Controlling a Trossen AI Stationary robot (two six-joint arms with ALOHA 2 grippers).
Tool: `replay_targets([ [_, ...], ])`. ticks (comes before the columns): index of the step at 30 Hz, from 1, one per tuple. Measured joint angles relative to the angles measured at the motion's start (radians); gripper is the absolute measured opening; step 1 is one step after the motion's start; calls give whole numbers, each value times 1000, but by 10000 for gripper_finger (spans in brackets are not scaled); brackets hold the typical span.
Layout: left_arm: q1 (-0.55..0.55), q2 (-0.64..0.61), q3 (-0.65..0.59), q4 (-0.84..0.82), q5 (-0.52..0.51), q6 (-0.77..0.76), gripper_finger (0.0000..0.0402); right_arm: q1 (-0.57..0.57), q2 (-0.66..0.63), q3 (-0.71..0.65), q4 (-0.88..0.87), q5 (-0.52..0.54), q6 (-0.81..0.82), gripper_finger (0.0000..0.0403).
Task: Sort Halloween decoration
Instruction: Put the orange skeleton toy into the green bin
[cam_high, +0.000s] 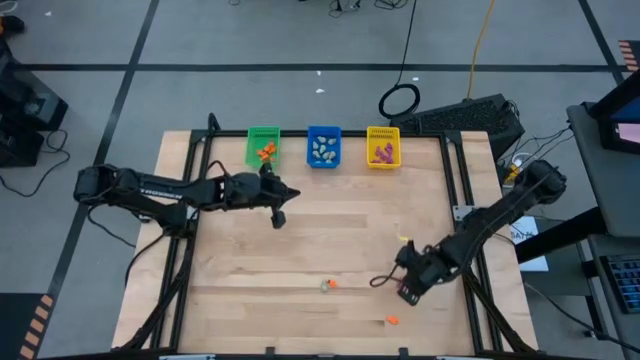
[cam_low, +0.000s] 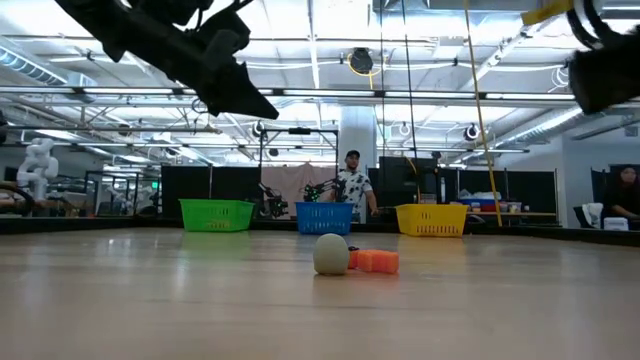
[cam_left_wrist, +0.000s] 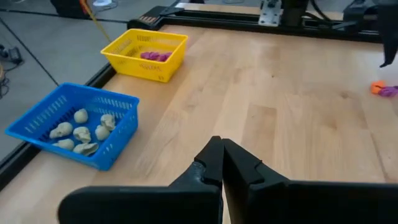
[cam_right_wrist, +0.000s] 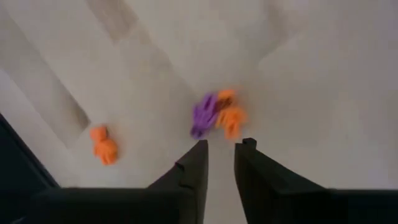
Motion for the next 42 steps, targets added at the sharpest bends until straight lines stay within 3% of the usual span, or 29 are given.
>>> replay_targets([
  [11,-50,0,0,-1,-36,1,3,50,147,0,153,-39,120,106],
  [18,-58,0,0,-2,-53,1,3,48,164,25,73,-40,125,107],
  [23,-58,0,0,-3,-55,1,3,45,163,109,-119,30,0,107],
  [31,-58,1,-14,-3,-55,1,3,38,197,113,-131,105,-328,107],
  [42,-63,1,-65,12,-62,-45,3,50,310,113,-102,90,-389,96],
])
